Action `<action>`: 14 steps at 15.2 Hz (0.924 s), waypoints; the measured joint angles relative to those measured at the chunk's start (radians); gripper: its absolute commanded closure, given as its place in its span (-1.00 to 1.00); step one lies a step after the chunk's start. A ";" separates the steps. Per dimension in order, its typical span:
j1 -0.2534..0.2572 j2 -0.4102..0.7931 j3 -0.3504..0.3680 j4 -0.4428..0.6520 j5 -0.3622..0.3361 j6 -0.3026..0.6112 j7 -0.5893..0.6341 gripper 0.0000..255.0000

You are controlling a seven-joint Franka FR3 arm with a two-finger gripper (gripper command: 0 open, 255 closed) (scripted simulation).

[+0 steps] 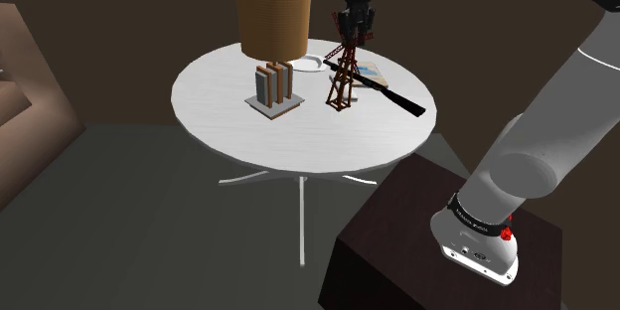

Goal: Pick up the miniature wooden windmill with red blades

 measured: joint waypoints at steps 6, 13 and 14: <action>0.000 -0.001 0.000 -0.001 0.000 0.003 0.000 1.00; 0.000 0.005 0.000 0.058 0.001 -0.054 0.001 1.00; 0.000 0.006 0.000 0.073 0.001 -0.068 0.000 1.00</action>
